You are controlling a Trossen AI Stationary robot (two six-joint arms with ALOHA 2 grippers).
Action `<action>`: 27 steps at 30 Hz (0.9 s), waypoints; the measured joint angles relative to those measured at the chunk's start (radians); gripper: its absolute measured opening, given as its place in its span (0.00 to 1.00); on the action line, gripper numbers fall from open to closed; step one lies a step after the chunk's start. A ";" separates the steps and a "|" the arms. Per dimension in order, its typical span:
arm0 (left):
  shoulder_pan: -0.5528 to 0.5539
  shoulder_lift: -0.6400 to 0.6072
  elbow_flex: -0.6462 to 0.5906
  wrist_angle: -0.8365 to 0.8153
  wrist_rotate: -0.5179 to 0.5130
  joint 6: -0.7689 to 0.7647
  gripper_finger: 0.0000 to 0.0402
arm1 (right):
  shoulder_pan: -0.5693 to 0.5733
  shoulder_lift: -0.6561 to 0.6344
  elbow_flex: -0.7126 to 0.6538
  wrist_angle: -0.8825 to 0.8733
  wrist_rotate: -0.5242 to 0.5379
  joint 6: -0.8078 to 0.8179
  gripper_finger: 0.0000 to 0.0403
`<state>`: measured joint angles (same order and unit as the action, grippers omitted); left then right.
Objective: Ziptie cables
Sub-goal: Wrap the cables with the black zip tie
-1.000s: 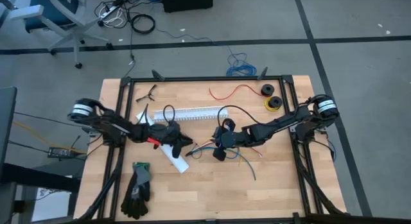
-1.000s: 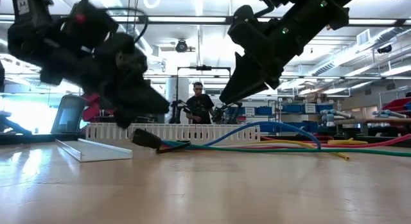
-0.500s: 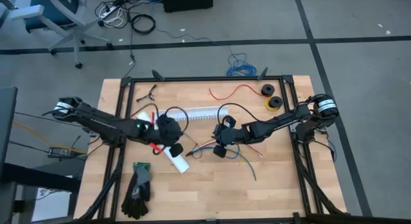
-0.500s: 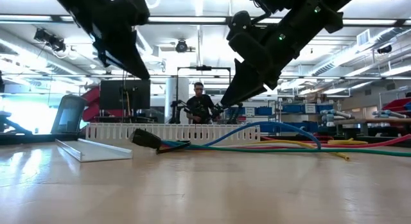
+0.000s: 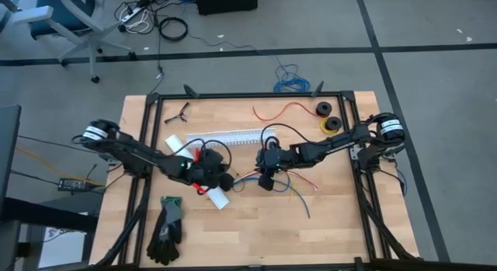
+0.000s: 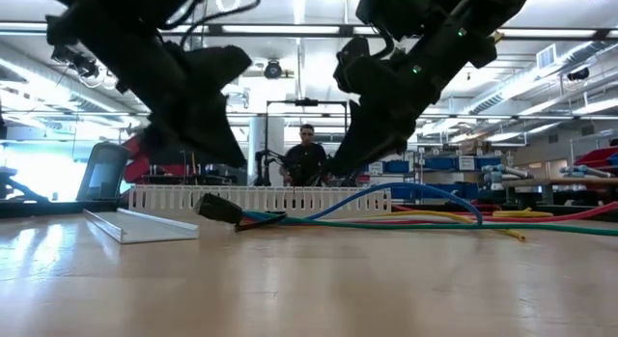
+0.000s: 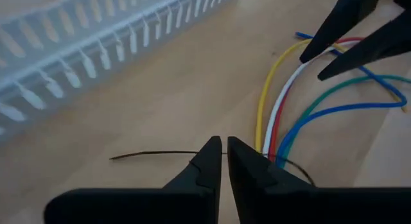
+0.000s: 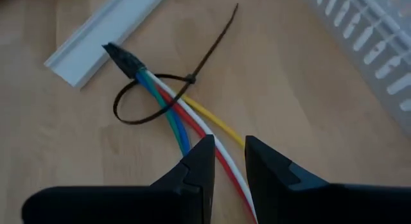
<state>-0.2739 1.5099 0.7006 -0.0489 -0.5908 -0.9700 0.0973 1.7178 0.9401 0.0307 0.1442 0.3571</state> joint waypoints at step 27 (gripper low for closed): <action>0.024 0.118 0.092 -0.035 0.188 1.063 0.09 | 0.112 0.001 0.000 -0.035 0.001 0.032 0.19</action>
<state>-0.2497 1.6279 0.7928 -0.0839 -0.4031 0.0932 0.2096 1.7187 0.9401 -0.0040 0.1455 0.3889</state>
